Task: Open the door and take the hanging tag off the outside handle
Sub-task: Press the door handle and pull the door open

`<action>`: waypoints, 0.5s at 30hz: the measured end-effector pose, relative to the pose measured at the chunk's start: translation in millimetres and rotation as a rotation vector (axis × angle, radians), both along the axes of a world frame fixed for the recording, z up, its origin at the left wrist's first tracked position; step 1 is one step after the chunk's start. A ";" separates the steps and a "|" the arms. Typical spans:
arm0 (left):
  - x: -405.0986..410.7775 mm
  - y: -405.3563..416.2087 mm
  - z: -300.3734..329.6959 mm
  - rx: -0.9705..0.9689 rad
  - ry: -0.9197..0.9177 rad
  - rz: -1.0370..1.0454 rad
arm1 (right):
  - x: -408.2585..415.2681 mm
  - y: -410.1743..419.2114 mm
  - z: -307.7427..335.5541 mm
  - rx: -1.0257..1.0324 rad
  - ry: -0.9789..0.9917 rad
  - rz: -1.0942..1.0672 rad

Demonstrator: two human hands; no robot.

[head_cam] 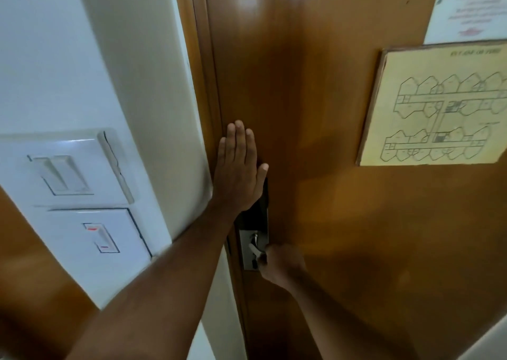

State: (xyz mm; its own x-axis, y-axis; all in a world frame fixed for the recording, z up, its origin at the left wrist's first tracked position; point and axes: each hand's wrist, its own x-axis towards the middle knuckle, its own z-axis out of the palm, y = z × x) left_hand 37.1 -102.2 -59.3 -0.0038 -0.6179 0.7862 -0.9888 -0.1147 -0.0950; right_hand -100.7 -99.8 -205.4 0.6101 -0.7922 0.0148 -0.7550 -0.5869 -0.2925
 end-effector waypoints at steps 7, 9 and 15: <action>1.4 1.1 -3.7 -0.022 -0.013 0.006 | 5.3 2.2 -27.0 -0.052 -0.127 -0.116; -0.2 6.1 -3.8 -0.027 -0.005 0.003 | 3.9 6.9 -29.7 -0.083 -0.140 -0.116; -20.2 32.1 -7.5 -0.075 0.052 -0.039 | -9.2 31.3 -32.1 -0.102 -0.153 -0.118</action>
State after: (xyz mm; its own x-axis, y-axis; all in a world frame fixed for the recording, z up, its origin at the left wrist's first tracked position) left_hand 16.9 -70.2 -66.8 0.0155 -0.5579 0.8298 -0.9961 -0.0808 -0.0357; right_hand -109.9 -68.6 -237.6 0.4975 -0.8476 0.1842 -0.7716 -0.5295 -0.3524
